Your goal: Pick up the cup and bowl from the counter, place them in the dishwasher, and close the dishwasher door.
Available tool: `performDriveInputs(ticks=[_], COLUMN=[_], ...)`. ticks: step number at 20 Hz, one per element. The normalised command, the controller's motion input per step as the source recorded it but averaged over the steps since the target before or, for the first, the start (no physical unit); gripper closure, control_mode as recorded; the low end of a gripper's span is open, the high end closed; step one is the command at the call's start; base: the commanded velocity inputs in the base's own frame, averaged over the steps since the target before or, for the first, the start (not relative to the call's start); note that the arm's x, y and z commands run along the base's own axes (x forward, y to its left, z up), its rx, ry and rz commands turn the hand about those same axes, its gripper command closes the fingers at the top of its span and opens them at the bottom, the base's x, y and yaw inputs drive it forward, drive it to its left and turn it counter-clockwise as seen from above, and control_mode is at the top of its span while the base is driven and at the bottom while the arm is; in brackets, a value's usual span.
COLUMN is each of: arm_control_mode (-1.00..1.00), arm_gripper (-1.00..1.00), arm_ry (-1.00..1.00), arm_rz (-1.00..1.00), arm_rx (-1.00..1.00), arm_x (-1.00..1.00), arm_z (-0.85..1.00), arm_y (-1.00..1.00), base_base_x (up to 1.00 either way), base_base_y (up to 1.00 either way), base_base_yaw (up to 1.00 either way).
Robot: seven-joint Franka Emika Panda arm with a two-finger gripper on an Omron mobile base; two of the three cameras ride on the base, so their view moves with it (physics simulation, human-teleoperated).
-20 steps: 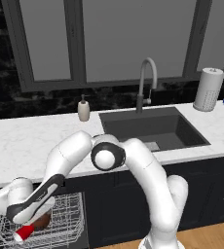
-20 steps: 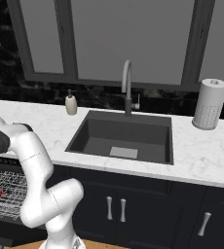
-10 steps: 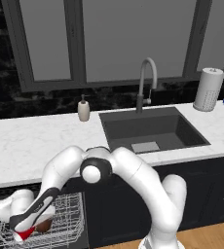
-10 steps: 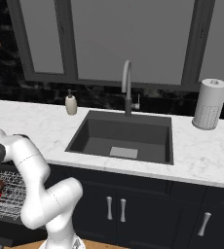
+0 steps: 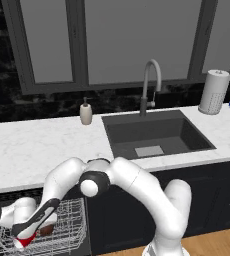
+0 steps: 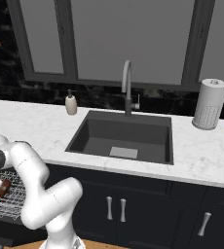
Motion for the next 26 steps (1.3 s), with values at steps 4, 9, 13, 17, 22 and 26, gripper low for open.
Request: performDriveInputs(ticks=[4,9,13,17,22,26], arm_control_mode=[-1.00,-1.00,-1.00,-1.00,-1.00,-1.00], arm_gripper=[1.00,1.00,1.00,-1.00,-1.00,-1.00], arm_ry=[-0.10,-0.04,-0.09,-0.04,-0.03,-0.09], arm_rz=[0.00,0.00,0.00,0.00,0.00,0.00], arm_rx=[0.00,0.00,0.00,0.00,0.00,0.00], arm_x=[-0.02,-0.35,-0.35,-0.04,-0.02,-0.04], arm_z=[-0.70,-0.50,-0.04,0.00,0.16,0.67], arm_y=[0.02,0.00,0.00,0.00,0.00,-0.01], base_base_x=[0.00,0.00,0.00,0.00,0.00,0.00], base_base_y=[0.00,0.00,0.00,0.00,0.00,0.00], base_base_yaw=[0.00,0.00,0.00,0.00,0.00,0.00])
